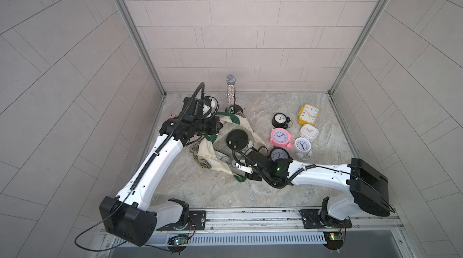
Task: Take the alarm clock out of the canvas bag
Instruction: Adjust the alarm at the canvas bag.
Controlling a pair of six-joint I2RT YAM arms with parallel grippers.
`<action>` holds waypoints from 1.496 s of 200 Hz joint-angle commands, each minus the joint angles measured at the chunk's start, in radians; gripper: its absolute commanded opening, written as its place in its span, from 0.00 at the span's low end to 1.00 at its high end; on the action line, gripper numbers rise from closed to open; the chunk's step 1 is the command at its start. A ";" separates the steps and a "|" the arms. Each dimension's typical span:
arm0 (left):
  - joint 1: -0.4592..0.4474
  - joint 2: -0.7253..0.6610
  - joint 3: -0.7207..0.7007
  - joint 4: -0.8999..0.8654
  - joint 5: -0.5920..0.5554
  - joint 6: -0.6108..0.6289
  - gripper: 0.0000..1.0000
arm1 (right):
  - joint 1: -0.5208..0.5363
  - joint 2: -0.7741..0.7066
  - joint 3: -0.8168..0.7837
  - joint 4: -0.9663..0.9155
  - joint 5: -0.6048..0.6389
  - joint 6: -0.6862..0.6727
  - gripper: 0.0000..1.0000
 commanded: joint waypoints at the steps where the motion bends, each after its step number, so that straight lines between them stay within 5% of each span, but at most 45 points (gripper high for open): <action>1: 0.006 -0.048 0.016 0.003 0.021 0.012 0.00 | -0.011 0.047 0.045 0.041 0.127 -0.087 0.55; 121: 0.006 -0.049 0.015 0.009 0.034 0.008 0.00 | -0.029 0.236 0.133 0.084 0.281 -0.162 0.49; 195: 0.006 -0.049 0.007 0.012 0.039 0.004 0.00 | -0.030 0.272 0.123 0.082 0.292 -0.157 0.59; 219: 0.006 -0.053 0.001 0.012 0.039 0.003 0.00 | -0.032 0.299 0.130 0.128 0.381 -0.153 0.59; 299: 0.006 -0.052 0.004 0.007 0.042 0.004 0.00 | -0.034 0.266 0.080 0.363 0.417 -0.237 0.34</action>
